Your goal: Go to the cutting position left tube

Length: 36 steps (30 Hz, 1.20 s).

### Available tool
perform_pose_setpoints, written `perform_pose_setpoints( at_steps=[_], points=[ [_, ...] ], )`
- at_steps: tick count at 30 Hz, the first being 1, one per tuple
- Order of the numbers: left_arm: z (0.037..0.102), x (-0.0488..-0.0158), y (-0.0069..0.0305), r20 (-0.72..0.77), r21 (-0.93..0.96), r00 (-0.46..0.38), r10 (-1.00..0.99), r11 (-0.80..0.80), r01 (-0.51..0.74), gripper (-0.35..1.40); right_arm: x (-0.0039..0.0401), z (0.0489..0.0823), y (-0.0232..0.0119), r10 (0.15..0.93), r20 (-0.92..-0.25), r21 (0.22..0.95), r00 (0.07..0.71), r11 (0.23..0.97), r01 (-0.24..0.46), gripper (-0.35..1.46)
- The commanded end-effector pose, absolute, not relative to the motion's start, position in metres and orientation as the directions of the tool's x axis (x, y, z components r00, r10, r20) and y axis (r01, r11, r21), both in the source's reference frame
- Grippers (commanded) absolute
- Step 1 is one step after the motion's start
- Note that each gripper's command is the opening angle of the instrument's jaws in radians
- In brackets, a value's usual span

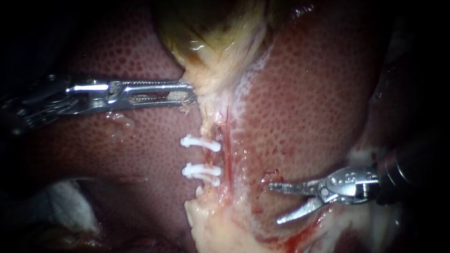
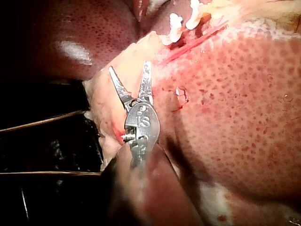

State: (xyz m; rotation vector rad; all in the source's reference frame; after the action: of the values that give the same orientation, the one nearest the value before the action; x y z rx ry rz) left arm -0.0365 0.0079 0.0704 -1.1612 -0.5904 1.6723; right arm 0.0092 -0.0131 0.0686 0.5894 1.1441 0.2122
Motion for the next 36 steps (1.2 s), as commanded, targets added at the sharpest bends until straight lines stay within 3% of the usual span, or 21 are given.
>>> perform_pose_setpoints(
  at_steps=[1, 17, 30, 36],
  points=[
    [0.0704, -0.0363, 0.0079, -0.42, -0.802, -0.066, 0.905, -0.404, -0.439, -0.35, 0.0092, 0.0686, -0.0132, 0.449, -0.792, 0.541, 0.414, 0.83, 0.135, 1.43],
    [0.0638, -0.0293, 0.0116, -0.411, -0.802, -0.006, 0.911, -0.365, -0.474, -0.35, 0.0092, 0.0689, -0.0132, 0.448, -0.793, 0.541, 0.414, 0.83, 0.137, 1.43],
    [0.0631, -0.029, 0.0115, -0.415, -0.8, -0.005, 0.91, -0.368, -0.474, -0.35, 0.0098, 0.0692, -0.013, 0.464, -0.782, 0.556, 0.415, 0.821, 0.128, 1.43],
    [0.063, -0.0291, 0.0114, -0.415, -0.8, -0.004, 0.91, -0.367, -0.475, -0.35, 0.0121, 0.0704, -0.012, 0.497, -0.76, 0.578, 0.418, 0.811, 0.087, 1.43]
  ],
)
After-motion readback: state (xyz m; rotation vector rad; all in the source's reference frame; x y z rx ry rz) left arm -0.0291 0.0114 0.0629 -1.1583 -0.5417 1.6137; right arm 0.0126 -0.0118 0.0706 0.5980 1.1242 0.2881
